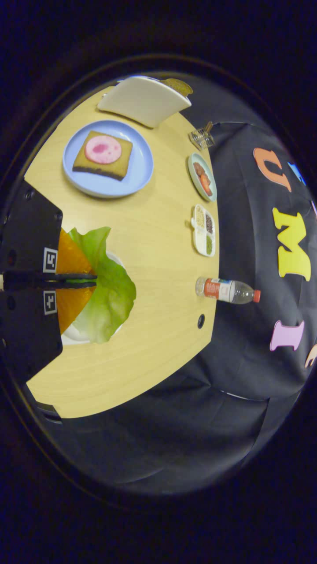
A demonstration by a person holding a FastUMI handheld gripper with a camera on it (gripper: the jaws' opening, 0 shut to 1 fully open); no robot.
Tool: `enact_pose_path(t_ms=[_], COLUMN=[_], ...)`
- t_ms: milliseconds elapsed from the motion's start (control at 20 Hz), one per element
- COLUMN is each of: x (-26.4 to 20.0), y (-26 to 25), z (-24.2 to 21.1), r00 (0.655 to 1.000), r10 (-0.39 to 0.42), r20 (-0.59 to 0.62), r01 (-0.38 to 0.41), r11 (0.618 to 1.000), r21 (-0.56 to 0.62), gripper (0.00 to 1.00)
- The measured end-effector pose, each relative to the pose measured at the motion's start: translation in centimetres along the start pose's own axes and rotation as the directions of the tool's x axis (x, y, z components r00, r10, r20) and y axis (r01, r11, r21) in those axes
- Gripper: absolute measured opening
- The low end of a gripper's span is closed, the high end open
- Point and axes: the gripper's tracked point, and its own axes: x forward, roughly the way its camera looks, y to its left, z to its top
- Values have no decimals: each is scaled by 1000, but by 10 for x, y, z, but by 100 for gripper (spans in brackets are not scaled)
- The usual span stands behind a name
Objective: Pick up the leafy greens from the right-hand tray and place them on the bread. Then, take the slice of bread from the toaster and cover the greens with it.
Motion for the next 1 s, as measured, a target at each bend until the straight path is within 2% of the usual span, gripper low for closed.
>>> enact_pose_path(t_ms=[300,550,850,900,1000], x=[-16,-2,12,10,9], y=[119,182,218,221,222], z=[12,5,-17,-17,-17], r00=[990,985,977,975,976], r10=[138,166,174,182,183], r20=[6,-37,-123,-131,-120], r01=[-136,-170,-192,-202,-201], r11=[984,973,968,966,967], r21=[-111,-154,-159,-159,-156], gripper=[0,0,3,19,30])
